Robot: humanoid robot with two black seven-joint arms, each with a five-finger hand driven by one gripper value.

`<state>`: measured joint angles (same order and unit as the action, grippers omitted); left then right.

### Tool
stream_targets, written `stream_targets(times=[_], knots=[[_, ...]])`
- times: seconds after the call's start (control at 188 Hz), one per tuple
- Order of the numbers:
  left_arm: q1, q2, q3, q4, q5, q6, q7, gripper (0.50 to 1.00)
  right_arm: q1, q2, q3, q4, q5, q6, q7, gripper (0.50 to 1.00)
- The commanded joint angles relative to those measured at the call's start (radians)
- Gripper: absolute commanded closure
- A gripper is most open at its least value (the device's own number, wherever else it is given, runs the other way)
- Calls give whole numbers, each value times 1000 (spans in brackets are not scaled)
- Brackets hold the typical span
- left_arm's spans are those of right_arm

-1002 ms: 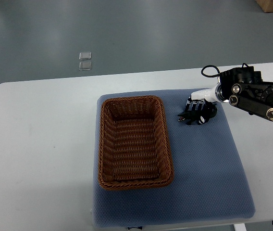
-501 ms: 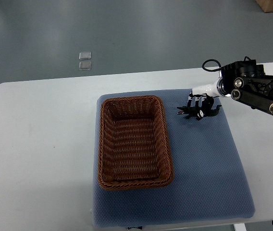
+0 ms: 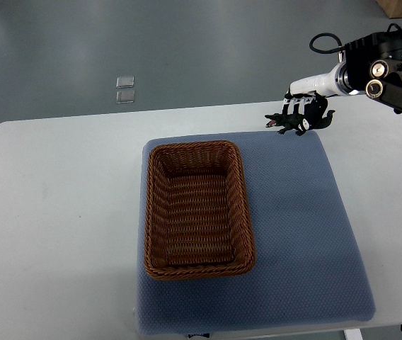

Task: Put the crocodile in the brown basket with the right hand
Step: 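Lift the grasped crocodile up off the mat with the right hand, then carry the crocodile over the wicker basket and lower it inside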

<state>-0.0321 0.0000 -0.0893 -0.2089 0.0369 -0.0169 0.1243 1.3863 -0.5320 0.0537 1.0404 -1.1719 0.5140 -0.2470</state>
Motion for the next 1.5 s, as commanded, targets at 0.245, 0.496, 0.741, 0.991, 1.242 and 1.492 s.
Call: stream_targets(times=[0.245,0.496,0.741,0.991,1.242,1.492], knots=[[0,0,2,2,0,0,0,500,117,95,0,67,106,-8,2,1000],[0,0,-3,2,0,0,0,500,108,280,-11,52,104,-37,2,1000],[0,0,-6,2,0,0,0,500,48,400,-18,0,92,-55,2,1000],[0,0,-7,2,0,0,0,500,-19,454,-34,-33,89,-94,2,1000],[-2,0,-6,2,0,0,0,500,-50,472,-41,-49,87,-100,0,967],[-2,0,-6,2,0,0,0,500,-85,471,-66,-53,80,-100,0,883]])
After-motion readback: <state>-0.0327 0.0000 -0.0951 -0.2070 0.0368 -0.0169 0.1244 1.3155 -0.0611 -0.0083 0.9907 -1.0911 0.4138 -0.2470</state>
